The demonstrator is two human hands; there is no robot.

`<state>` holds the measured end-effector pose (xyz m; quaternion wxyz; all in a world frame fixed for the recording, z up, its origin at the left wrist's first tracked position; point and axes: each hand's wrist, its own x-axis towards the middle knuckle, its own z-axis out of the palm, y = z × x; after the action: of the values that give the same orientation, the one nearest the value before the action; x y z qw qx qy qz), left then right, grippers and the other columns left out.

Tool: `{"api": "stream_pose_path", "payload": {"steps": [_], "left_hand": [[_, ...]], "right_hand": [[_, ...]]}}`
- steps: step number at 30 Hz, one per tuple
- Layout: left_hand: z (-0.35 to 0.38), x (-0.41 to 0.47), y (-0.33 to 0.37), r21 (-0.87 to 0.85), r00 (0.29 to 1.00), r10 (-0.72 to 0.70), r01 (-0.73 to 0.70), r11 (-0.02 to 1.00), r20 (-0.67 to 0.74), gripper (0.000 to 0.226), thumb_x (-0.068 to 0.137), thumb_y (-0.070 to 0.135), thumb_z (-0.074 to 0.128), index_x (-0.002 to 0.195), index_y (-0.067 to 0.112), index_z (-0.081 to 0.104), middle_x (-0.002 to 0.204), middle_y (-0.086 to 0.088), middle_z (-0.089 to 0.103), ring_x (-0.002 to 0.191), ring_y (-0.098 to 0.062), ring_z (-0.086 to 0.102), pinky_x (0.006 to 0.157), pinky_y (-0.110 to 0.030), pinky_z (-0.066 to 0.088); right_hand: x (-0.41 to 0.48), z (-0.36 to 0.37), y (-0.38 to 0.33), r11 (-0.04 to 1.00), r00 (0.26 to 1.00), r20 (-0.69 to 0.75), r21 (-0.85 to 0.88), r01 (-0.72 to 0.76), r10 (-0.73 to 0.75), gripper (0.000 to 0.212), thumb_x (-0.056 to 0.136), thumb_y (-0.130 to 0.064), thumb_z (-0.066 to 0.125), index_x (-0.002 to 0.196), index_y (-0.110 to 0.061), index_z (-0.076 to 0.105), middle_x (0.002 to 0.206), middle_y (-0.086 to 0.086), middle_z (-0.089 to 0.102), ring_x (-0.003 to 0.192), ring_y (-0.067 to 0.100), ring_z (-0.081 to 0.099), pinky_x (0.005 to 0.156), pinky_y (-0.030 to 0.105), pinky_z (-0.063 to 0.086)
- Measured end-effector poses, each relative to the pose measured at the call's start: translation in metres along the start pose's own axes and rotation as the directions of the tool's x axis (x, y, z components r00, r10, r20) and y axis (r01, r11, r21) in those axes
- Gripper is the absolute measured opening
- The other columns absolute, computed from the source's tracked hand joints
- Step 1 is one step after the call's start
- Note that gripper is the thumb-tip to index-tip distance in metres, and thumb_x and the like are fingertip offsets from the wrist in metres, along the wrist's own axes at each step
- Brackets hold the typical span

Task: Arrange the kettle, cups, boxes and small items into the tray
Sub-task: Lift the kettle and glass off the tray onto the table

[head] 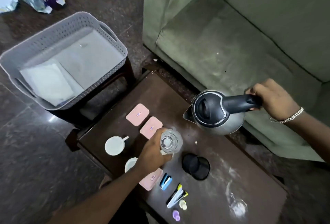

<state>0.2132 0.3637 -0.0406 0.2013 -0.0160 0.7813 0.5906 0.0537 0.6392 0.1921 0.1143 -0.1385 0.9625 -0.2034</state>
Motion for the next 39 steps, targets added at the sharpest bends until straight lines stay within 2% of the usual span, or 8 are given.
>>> {"api": "stream_pose_path", "payload": {"steps": [2,4,6,9,12,24,29,39], "left_hand": [[0.011,0.0,-0.007,0.007,1.0,-0.018,0.018,1.0,-0.001,0.076,0.063,0.014,0.077,0.131,0.032,0.049,0.122,0.014,0.062,0.115,-0.009,0.063,0.1,-0.039,0.051],[0.021,0.003,-0.014,0.029,1.0,-0.028,0.029,0.999,-0.011,0.076,0.062,0.014,0.076,0.131,0.03,0.049,0.122,0.011,0.062,0.114,-0.012,0.062,0.099,-0.039,0.051],[0.029,0.004,-0.021,0.056,0.999,-0.043,0.044,0.997,-0.02,0.08,0.064,0.011,0.079,0.136,0.025,0.048,0.126,0.008,0.061,0.118,-0.015,0.061,0.102,-0.039,0.049],[0.037,0.007,-0.029,0.092,0.998,-0.06,0.062,0.994,-0.021,0.089,0.066,0.005,0.083,0.146,0.017,0.045,0.138,0.002,0.059,0.129,-0.019,0.057,0.11,-0.039,0.044],[0.045,0.007,-0.032,0.109,0.998,-0.064,0.067,0.992,-0.029,0.088,0.067,0.005,0.082,0.145,0.021,0.044,0.138,0.005,0.058,0.129,-0.018,0.057,0.108,-0.036,0.046],[0.053,0.011,-0.033,0.101,0.998,-0.019,0.026,0.995,-0.064,0.078,0.066,0.008,0.082,0.134,0.028,0.049,0.125,0.012,0.061,0.114,-0.013,0.061,0.1,-0.032,0.05],[0.056,0.01,-0.033,0.121,0.996,-0.012,0.023,0.992,-0.087,0.079,0.065,0.011,0.084,0.133,0.03,0.048,0.123,0.014,0.061,0.112,-0.013,0.062,0.097,-0.033,0.051],[0.058,0.011,-0.034,0.12,0.995,-0.019,0.03,0.992,-0.097,0.081,0.065,0.011,0.085,0.13,0.036,0.044,0.119,0.014,0.06,0.109,-0.012,0.061,0.094,-0.033,0.053]], "right_hand": [[-0.002,0.008,-0.006,0.993,0.997,0.051,0.102,-0.057,0.052,0.047,0.077,-0.034,0.041,0.051,0.004,0.038,0.046,0.009,0.031,0.047,0.017,0.03,0.049,0.042,0.031],[-0.007,0.02,-0.005,0.998,0.996,0.092,0.054,-0.024,0.019,0.044,0.082,-0.028,0.042,0.05,-0.001,0.028,0.048,-0.002,0.022,0.046,0.013,0.022,0.047,0.038,0.026],[-0.012,0.031,-0.004,1.0,0.993,0.115,0.007,0.011,-0.011,0.046,0.084,-0.031,0.04,0.051,-0.002,0.028,0.049,-0.002,0.022,0.046,0.013,0.022,0.047,0.033,0.026],[-0.017,0.043,0.001,0.994,0.984,0.169,-0.09,0.063,-0.047,0.044,0.086,-0.035,0.039,0.053,-0.007,0.028,0.052,0.011,0.025,0.047,0.018,0.025,0.051,0.043,0.034],[-0.024,0.056,-0.001,0.969,0.975,0.21,-0.218,0.118,-0.071,0.042,0.086,-0.035,0.038,0.055,-0.011,0.025,0.053,0.01,0.022,0.046,0.019,0.023,0.046,0.043,0.033],[-0.043,0.079,-0.016,0.829,0.962,0.258,-0.518,0.212,-0.085,0.052,0.078,-0.055,0.009,0.054,-0.017,0.035,0.056,0.006,0.048,0.059,0.031,0.044,0.053,0.032,0.028],[-0.05,0.078,-0.022,0.804,0.966,0.244,-0.556,0.209,-0.082,0.05,0.077,-0.056,0.004,0.054,-0.019,0.03,0.059,0.006,0.048,0.064,0.033,0.047,0.056,0.032,0.028],[-0.057,0.076,-0.023,0.763,0.974,0.196,-0.612,0.21,-0.111,0.058,0.081,-0.053,0.006,0.056,-0.016,0.042,0.054,0.002,0.044,0.059,0.031,0.046,0.051,0.03,0.025]]}}
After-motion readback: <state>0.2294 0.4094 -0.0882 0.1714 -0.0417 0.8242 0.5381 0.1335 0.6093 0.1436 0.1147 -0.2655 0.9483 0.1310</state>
